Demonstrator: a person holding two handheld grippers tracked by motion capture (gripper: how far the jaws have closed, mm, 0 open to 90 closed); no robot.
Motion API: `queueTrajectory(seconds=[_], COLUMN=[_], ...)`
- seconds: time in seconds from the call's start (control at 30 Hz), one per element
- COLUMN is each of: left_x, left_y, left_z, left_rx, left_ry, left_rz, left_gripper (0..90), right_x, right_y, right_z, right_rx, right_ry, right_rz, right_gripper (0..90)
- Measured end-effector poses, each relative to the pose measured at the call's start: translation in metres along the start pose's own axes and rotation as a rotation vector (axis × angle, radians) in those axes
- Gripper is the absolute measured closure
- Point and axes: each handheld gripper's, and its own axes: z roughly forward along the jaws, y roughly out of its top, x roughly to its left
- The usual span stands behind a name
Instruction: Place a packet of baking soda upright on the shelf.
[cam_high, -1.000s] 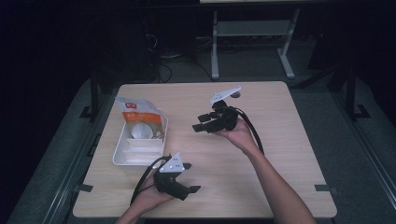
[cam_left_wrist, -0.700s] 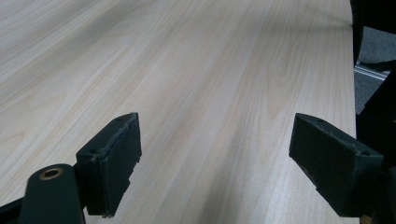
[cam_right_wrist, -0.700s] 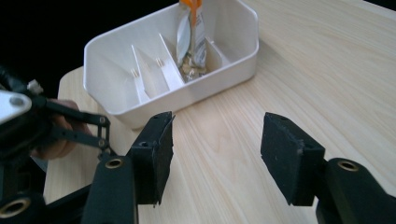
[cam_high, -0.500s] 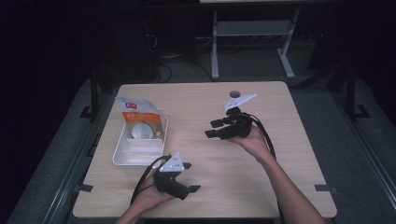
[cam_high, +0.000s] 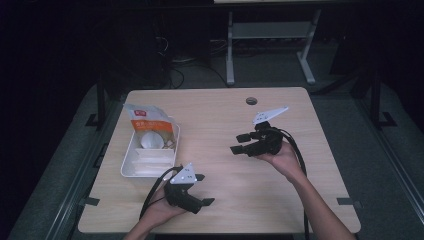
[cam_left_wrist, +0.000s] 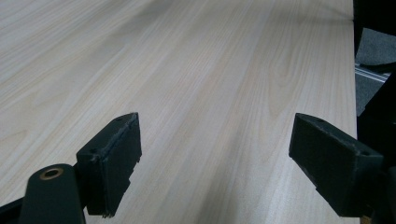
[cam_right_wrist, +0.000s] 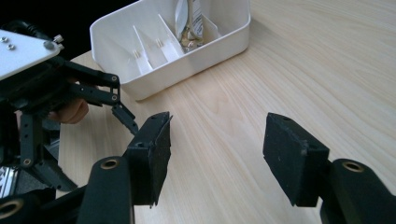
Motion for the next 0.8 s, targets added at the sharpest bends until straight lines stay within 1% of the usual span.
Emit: queueTrajectory(seconds=[0.07, 0.23, 0.3, 0.4, 0.47, 0.7, 0.77, 0.8], left_x=[0.0, 0.0, 0.0, 0.0, 0.0, 0.0, 0.001, 0.0], left_y=[0.0, 0.0, 0.0, 0.0, 0.0, 0.0, 0.0, 0.0], left_z=[0.0, 0.0, 0.0, 0.0, 0.0, 0.0, 0.0, 0.0], left_rx=[-0.002, -0.002, -0.002, -0.001, -0.003, -0.003, -0.001, 0.0], left_ry=[0.0, 0.001, 0.002, 0.002, 0.003, 0.002, 0.003, 0.002], left_rz=[-0.001, -0.004, -0.004, -0.003, -0.002, -0.003, 0.003, -0.001], left_gripper=[16.6, 16.6, 16.7, 16.7, 16.7, 16.7, 16.7, 16.8], right_x=[0.001, 0.002, 0.002, 0.003, 0.004, 0.01, 0.013, 0.014], right_y=[-0.004, -0.013, -0.015, -0.02, -0.024, -0.046, -0.055, -0.059], right_z=[-0.003, -0.012, -0.015, -0.018, -0.019, -0.028, -0.032, -0.035], right_rx=[-0.005, -0.005, 0.002, -0.003, -0.001, 0.002, -0.004, -0.002], right_ry=[-0.006, -0.012, -0.009, -0.015, -0.011, -0.013, -0.024, -0.025], right_rz=[-0.002, 0.011, 0.019, 0.019, 0.023, 0.032, 0.033, 0.039], right_gripper=[40.7, 40.6, 40.2, 40.2, 40.2, 39.6, 39.4, 39.3])
